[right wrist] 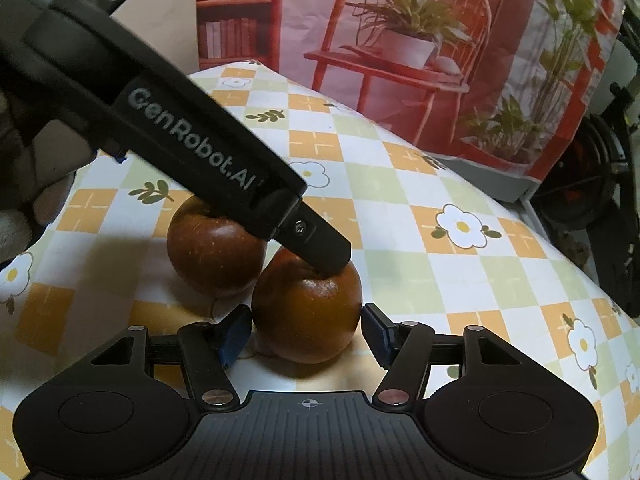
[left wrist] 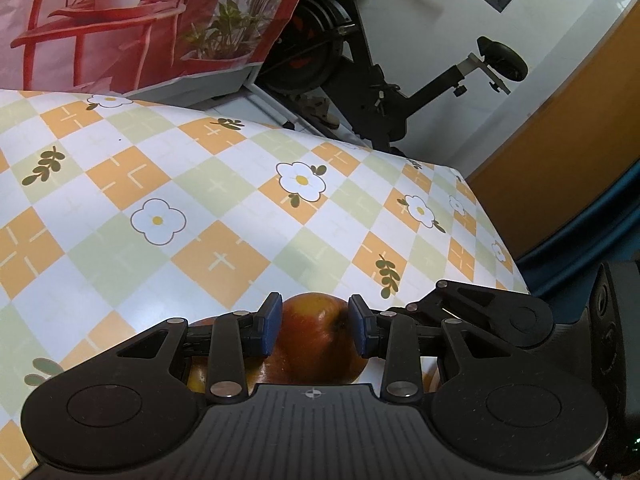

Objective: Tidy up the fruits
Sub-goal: 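Grasp a red apple with the right gripper while the left gripper grasps the other red apple, then carry the left gripper's red apple over the plate while the right gripper carries its apple there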

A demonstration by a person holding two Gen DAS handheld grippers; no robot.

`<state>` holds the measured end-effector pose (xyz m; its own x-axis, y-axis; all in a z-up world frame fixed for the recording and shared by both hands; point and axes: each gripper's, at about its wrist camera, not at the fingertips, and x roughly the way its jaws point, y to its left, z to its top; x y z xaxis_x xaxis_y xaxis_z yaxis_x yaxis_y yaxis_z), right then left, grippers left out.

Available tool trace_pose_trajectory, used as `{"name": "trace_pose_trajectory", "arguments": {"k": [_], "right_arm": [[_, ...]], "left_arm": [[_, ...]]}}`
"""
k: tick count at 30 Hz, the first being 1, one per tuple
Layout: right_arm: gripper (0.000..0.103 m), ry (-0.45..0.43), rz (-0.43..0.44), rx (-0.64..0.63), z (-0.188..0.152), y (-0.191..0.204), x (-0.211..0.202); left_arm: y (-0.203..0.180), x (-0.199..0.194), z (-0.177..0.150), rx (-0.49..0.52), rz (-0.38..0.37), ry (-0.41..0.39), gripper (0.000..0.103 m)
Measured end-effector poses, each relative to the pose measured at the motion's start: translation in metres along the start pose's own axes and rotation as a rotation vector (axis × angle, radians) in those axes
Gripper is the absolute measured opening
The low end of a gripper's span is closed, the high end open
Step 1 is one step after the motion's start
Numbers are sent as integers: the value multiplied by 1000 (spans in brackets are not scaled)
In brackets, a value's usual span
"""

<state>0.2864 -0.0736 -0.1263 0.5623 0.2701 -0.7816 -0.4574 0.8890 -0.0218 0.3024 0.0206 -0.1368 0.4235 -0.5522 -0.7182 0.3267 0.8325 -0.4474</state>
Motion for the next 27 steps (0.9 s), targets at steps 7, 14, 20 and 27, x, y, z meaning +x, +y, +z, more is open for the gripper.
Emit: {"name": "trace_pose_trajectory", "arguments": {"k": [7, 14, 20, 27], "right_arm": [[56, -25, 34, 84, -5, -4, -9], [56, -77, 24, 118, -17, 0, -34], [56, -111, 2, 103, -28, 10, -57], [56, -145, -25, 93, -45, 23, -88]], "left_arm": [[-3, -6, -4, 8, -7, -7, 38], [-16, -21, -13, 35, -35, -31, 38], [-28, -35, -23, 44, -64, -46, 38], [-47, -49, -37, 68, -89, -54, 38]]}}
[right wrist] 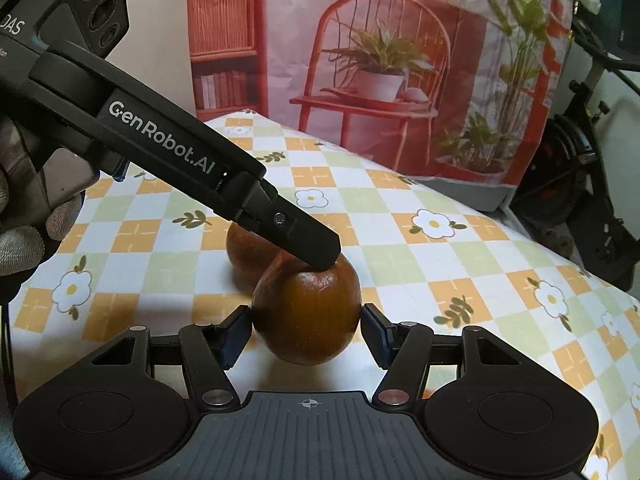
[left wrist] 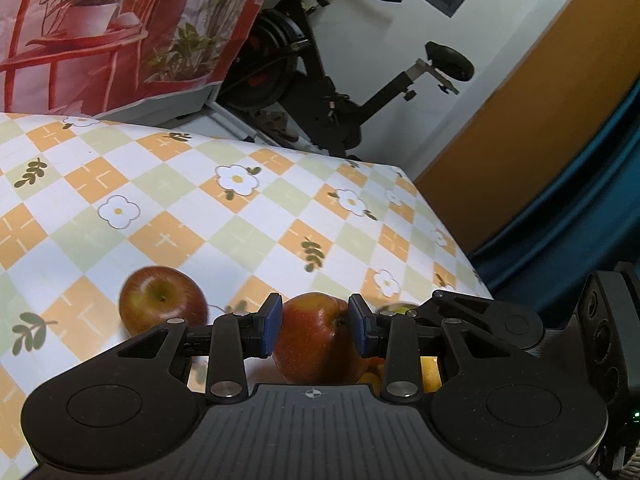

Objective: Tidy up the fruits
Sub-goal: 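Carry the left gripper's red apple over the plate while the right gripper carries its apple there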

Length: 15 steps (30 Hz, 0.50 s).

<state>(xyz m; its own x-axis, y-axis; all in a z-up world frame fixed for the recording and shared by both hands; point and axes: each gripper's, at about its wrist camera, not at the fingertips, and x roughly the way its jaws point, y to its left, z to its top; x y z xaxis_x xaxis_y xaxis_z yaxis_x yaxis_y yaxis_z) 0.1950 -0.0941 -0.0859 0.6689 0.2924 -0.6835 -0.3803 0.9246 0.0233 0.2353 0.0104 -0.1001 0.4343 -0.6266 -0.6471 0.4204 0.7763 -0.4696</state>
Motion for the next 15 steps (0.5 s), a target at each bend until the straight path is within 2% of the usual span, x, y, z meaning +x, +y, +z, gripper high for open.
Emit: {"name": "trace_pose_trajectory", "arguments": {"k": [10, 15], "right_arm": [[56, -21, -28, 17, -22, -3, -42], [56, -24, -47, 45, -46, -12, -65]], "left_arm": [[-34, -3, -18, 24, -38, -4, 38], [-55, 6, -28, 40, -73, 19, 38]]}}
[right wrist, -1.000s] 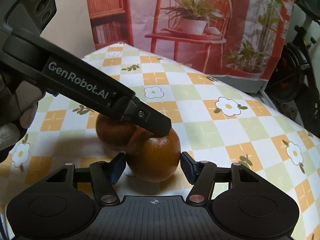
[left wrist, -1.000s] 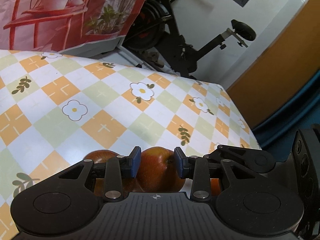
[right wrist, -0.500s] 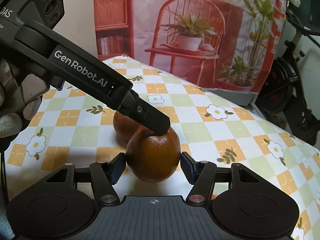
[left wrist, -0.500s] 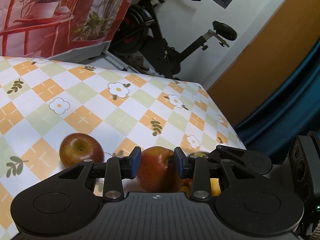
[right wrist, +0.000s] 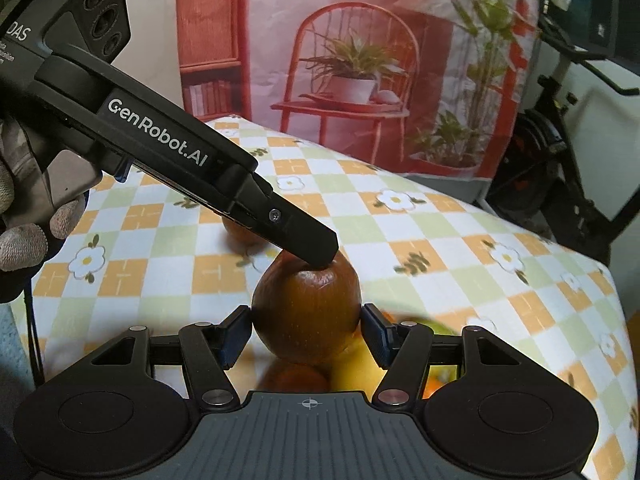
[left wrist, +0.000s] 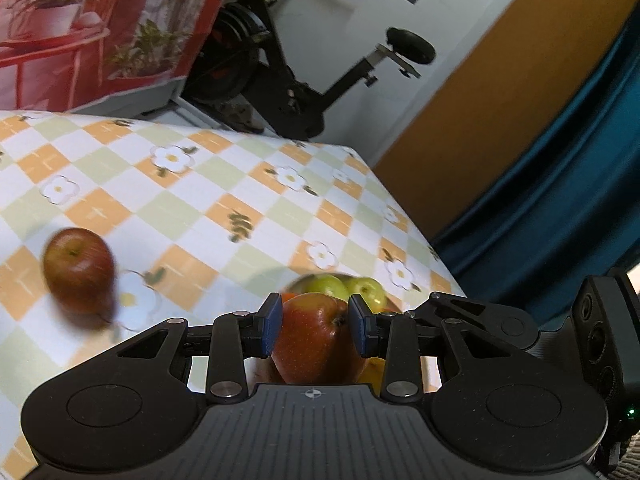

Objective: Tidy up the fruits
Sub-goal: 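Carry the left gripper's red apple over the plate while the right gripper carries its apple there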

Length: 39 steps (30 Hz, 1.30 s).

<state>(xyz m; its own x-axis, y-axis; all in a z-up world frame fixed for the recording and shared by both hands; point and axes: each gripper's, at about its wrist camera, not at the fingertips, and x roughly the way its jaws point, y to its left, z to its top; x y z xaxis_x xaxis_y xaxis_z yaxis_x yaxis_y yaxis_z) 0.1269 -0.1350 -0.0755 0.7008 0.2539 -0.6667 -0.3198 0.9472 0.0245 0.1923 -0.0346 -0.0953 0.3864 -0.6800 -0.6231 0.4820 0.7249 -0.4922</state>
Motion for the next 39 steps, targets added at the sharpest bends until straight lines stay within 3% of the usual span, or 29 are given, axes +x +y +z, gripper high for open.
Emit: {"name": "trace_pose_trajectory", "arguments": {"k": [18, 31, 39], "right_arm": [[56, -23, -47, 88, -53, -18, -52], [56, 9, 9, 100, -68, 1, -41], [56, 20, 1, 95, -73, 0, -36]], "left_arm": [[-49, 19, -22, 70, -54, 57, 38], [-37, 14, -47, 32, -24, 83, 38], [-38, 24, -50, 32, -7, 79, 38]]}}
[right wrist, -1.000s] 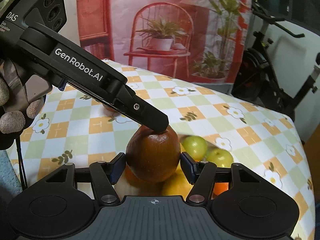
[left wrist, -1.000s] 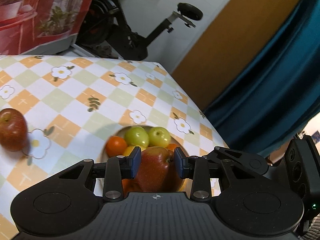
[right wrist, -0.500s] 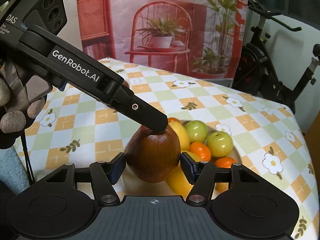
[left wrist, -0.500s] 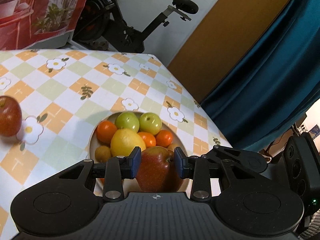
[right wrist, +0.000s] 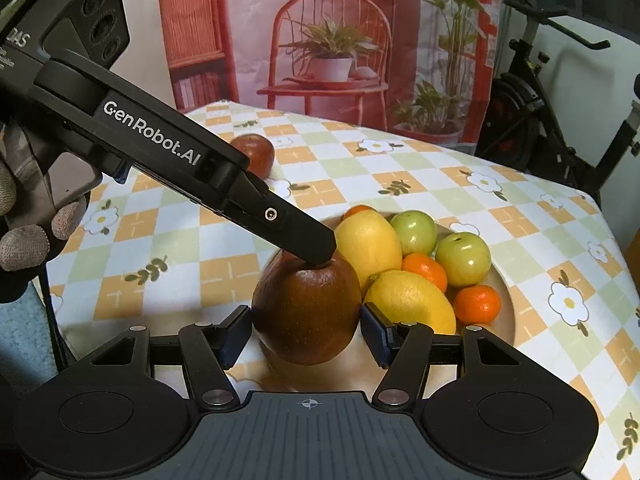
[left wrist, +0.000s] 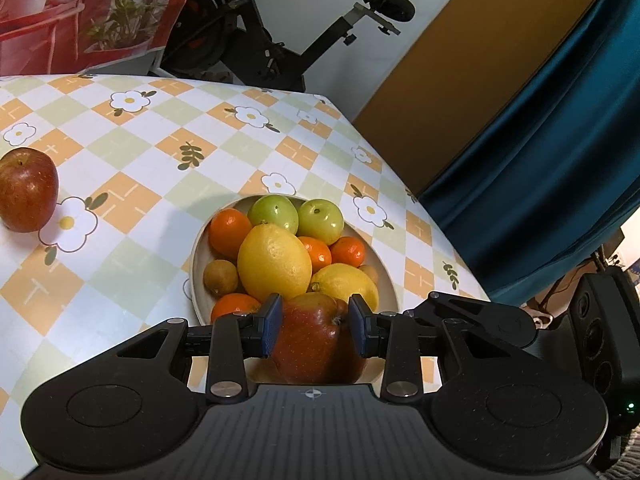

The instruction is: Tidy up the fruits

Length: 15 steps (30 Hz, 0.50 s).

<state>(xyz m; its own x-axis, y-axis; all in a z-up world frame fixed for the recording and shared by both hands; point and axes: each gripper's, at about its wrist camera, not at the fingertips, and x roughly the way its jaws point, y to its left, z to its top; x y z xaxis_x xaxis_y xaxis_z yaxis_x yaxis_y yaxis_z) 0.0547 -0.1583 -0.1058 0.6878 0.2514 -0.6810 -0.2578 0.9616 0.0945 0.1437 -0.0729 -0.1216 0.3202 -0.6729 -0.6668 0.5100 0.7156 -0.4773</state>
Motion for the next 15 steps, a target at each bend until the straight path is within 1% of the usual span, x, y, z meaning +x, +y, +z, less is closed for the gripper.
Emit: {"name": "trace_pose_trajectory", "arguments": {"k": [7, 15], "right_arm": [[56, 15, 9, 37, -5, -5, 6], [56, 27, 18, 111, -7, -10, 17]], "left_arm": [[0, 7, -4, 2, 24, 2, 38], [6, 8, -6, -5, 40, 11, 37]]}}
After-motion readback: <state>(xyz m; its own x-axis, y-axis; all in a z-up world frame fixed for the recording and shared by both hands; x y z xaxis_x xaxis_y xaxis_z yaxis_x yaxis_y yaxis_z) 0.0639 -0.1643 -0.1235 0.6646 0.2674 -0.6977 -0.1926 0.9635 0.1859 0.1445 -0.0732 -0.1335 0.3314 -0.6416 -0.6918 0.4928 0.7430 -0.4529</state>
